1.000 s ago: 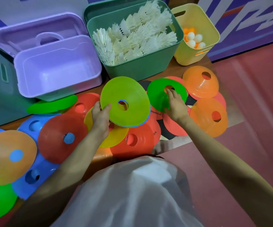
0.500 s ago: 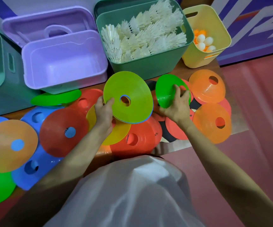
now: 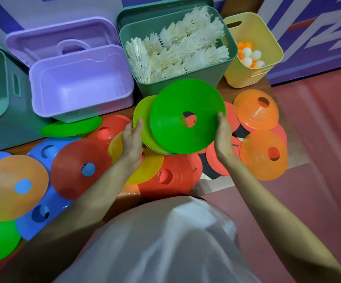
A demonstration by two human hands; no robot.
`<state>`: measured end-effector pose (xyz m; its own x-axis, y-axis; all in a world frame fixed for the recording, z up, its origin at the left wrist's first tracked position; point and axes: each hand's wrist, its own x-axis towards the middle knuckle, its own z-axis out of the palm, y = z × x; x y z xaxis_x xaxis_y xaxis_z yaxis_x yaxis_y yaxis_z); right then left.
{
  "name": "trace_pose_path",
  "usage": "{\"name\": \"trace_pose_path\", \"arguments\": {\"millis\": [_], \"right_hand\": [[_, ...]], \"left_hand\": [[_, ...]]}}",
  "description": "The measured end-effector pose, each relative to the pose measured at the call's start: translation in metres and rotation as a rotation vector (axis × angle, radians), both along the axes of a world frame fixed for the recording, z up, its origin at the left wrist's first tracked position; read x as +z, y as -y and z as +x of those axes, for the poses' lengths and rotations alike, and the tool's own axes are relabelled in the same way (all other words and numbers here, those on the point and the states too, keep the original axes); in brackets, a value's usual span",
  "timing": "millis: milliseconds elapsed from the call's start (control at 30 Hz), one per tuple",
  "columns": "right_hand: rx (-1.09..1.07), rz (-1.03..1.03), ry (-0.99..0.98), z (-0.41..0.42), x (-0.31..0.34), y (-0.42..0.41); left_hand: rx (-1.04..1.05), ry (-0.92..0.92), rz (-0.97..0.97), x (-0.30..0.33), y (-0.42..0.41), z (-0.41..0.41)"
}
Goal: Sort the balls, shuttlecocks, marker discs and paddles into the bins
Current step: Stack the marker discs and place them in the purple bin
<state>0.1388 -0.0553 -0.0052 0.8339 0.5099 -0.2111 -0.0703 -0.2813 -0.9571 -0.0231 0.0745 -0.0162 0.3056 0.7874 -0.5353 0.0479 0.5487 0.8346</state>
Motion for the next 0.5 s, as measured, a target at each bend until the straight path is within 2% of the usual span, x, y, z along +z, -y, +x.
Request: {"name": "trace_pose_path", "arguments": {"millis": [100,200,333,500], "right_hand": [[0.097,-0.136,-0.015,0.002,-0.007,-0.005],[0.154,-0.297,0.109,0.004,-0.014,0.002],[0.273,-0.279,0.228,0.008,-0.011,0.001],[0.34,-0.319,0.258,0.009,-0.015,0.003]], "left_hand": [[-0.019,0.045,-0.088,0.004,0.001,0.0],[-0.057,0.068,-0.144,0.01,0.003,0.0],[-0.128,0.108,-0.098,0.019,-0.002,0.007],[-0.221,0.108,-0.055,0.02,0.002,0.014]]}}
